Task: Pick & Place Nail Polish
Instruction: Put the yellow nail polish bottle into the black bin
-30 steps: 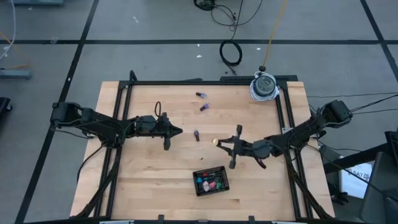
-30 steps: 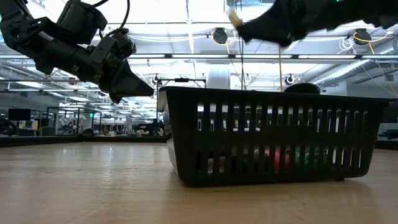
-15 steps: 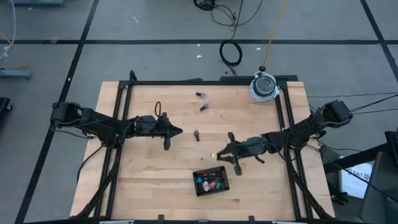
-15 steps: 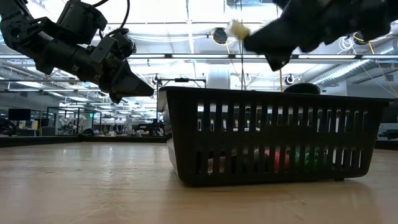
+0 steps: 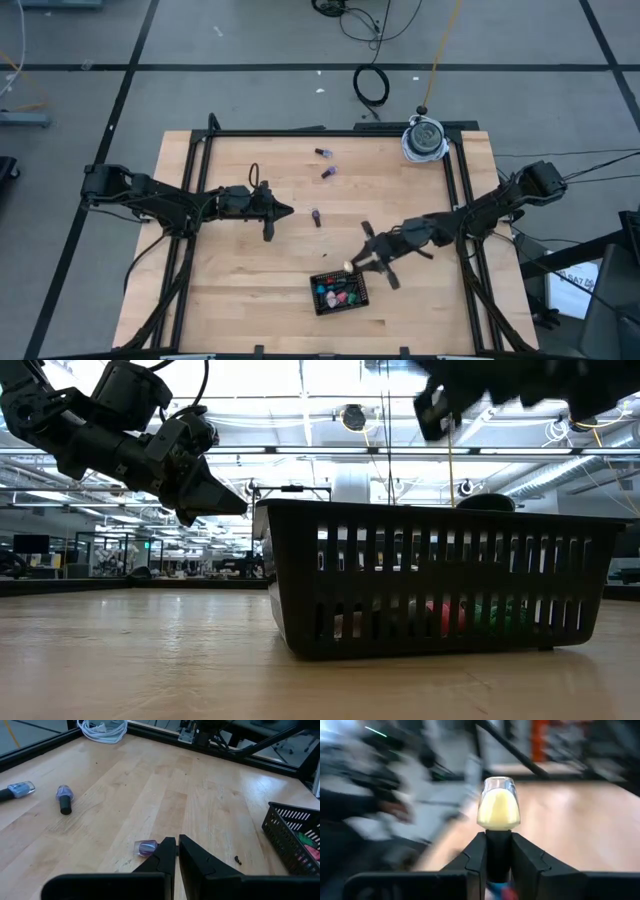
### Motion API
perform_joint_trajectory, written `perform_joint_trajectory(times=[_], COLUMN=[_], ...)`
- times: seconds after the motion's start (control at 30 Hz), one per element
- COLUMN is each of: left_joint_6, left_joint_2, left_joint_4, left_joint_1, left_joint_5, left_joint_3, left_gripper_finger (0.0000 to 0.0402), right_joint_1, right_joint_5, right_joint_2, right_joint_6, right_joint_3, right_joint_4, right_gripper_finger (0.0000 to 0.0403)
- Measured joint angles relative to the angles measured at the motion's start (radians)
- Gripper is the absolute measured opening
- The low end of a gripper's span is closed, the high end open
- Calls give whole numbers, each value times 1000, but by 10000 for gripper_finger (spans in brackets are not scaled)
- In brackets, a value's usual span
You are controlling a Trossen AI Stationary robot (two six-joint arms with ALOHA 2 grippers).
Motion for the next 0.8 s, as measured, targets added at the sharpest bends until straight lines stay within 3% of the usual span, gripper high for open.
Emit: perform_joint_trajectory(times=[0.2, 0.53, 0.67, 0.8], left_joint_6=[0, 0, 0, 0], left_joint_2=[0, 0, 0, 0], left_joint_4=[0, 0, 0, 0], left_joint_1=[0, 0, 0, 0], left_joint_5=[0, 0, 0, 0], left_joint_3=[0, 0, 0, 0], left_gripper_finger=[19, 19, 19, 19], right_joint_1=[0, 71, 62, 29], right_joint_5=[401, 722, 694, 497], right_joint_2=[1, 1, 1, 1], right_joint_6=[-23, -368, -232, -59], right_joint_3=[0, 0, 0, 0], right_joint_4=[-153, 100, -1, -115], right_gripper_finger=[49, 49, 49, 49])
